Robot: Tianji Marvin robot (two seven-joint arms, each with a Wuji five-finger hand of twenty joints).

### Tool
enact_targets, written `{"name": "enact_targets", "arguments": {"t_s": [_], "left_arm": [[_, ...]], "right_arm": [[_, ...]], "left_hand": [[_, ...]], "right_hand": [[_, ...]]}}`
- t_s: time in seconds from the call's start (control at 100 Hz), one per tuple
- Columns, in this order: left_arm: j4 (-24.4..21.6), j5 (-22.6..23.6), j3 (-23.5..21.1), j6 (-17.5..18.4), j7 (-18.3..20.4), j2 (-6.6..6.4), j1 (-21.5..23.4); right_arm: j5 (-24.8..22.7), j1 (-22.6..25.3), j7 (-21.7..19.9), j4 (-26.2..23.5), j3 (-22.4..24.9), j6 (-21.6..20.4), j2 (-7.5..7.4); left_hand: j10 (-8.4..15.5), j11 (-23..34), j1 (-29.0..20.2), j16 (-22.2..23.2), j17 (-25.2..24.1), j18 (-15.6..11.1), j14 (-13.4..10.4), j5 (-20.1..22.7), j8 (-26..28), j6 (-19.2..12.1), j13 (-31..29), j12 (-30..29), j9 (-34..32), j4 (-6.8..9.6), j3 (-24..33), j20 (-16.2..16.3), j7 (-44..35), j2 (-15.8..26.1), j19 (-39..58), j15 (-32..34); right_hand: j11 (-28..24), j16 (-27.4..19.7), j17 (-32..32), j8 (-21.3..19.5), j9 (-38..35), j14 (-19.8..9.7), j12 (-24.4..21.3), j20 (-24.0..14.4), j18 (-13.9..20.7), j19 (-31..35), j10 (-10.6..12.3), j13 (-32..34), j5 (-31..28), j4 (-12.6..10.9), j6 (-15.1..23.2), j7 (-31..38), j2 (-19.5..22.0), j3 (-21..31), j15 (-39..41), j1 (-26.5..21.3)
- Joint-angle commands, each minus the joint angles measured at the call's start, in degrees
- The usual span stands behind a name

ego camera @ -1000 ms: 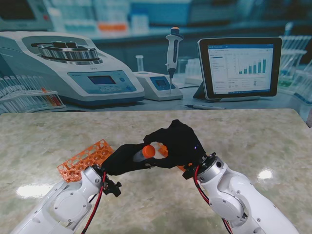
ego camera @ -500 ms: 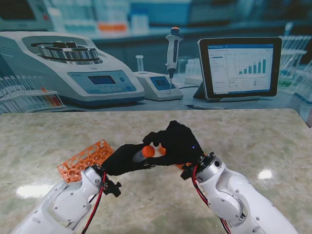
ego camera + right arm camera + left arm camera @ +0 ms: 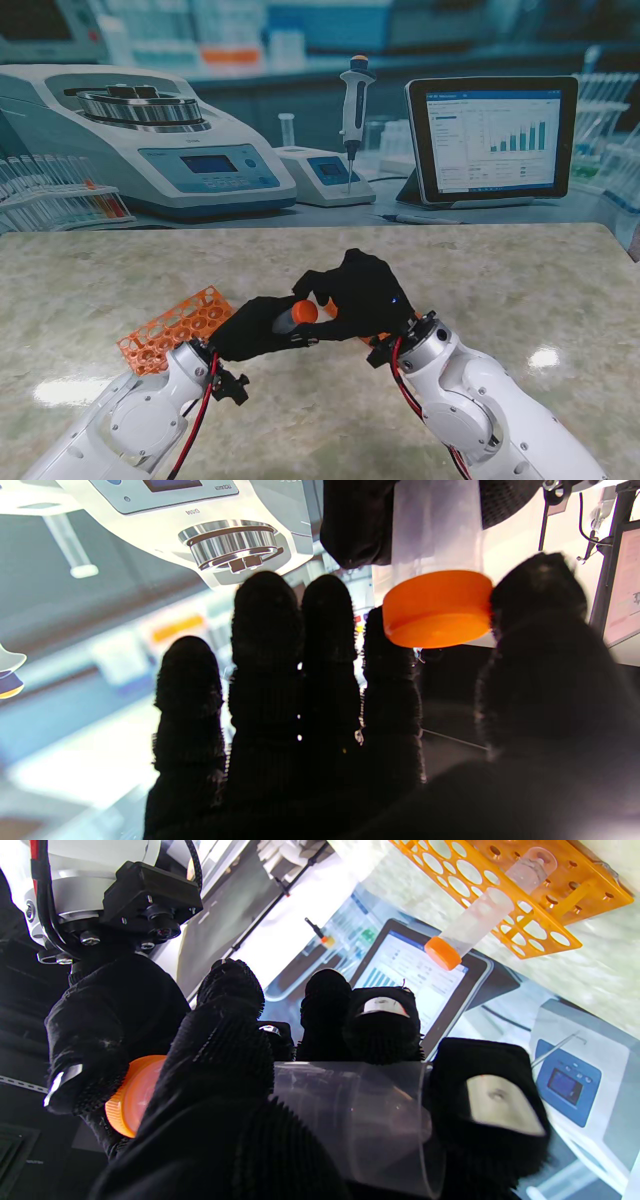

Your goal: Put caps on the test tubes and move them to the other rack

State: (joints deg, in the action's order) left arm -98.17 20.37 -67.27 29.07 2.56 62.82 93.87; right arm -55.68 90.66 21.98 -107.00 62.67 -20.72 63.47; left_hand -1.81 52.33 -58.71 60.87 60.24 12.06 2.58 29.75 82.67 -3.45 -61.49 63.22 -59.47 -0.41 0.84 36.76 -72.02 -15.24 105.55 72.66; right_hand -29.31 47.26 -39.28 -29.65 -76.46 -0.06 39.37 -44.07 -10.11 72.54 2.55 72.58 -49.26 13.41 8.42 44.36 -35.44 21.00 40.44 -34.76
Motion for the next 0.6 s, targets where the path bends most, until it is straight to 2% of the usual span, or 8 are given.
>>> {"name": "enact_targets", "arguments": {"t_s": [0.0,0.34,0.39,0.59], "left_arm": [[-0.4,-0.1,0.1,0.3,0.1,0.13,0.0],[-0.3,0.0,0.0,0.4,0.1,0.13,0.0],[-0.3,0.0,0.0,0.4,0.1,0.13,0.0],[-0.3,-0.1,0.1,0.3,0.1,0.14,-0.1]], "right_arm": [[-0.3,0.1,0.1,0.6,-0.7,0.6,0.38],[-0.4,-1.0,3.1,2.0,-2.2,2.8,0.87],[-0.3,-1.3,3.4,2.3,-2.4,3.1,0.96],[0.2,-2.2,4.6,3.4,-3.2,4.0,1.28]], "left_hand": [[1.6,-0.3,-1.8,0.6,1.9,-7.4,-0.6,0.5,1.9,-3.0,-2.1,-0.4,-0.6,-0.01,0.6,-0.8,-1.6,3.0,7.7,2.0],[1.6,-0.3,-1.8,0.6,1.9,-7.4,-0.6,0.5,1.9,-3.0,-2.1,-0.4,-0.6,-0.01,0.6,-0.8,-1.6,3.0,7.7,2.0],[1.6,-0.3,-1.8,0.6,1.9,-7.4,-0.6,0.5,1.9,-3.0,-2.1,-0.4,-0.6,-0.02,0.6,-0.8,-1.6,2.9,7.7,2.0],[1.6,-0.3,-1.8,0.6,1.9,-7.4,-0.6,0.5,1.9,-3.0,-2.1,-0.4,-0.6,-0.02,0.6,-0.8,-1.6,3.0,7.7,2.0]], "right_hand": [[-1.5,0.8,-0.4,-0.9,-1.9,-1.0,0.3,0.1,0.1,2.3,2.0,2.2,-9.0,-0.7,13.3,10.8,3.7,6.7,2.5,-1.9],[-3.4,0.8,-1.0,-3.2,-2.8,-0.5,1.0,-0.6,-0.3,4.0,1.6,2.5,-11.3,-0.1,12.4,9.9,2.8,9.0,6.7,1.4],[-3.8,0.0,-1.0,-4.9,-2.7,-0.4,1.1,-0.7,-0.3,4.1,1.5,2.3,-11.9,0.4,12.4,8.8,2.3,11.0,7.6,2.6],[-4.2,0.1,-1.3,-5.5,-3.3,-0.2,1.2,-0.9,-0.6,4.7,1.4,2.4,-13.5,0.3,12.6,8.8,3.4,10.9,8.5,4.6]]}}
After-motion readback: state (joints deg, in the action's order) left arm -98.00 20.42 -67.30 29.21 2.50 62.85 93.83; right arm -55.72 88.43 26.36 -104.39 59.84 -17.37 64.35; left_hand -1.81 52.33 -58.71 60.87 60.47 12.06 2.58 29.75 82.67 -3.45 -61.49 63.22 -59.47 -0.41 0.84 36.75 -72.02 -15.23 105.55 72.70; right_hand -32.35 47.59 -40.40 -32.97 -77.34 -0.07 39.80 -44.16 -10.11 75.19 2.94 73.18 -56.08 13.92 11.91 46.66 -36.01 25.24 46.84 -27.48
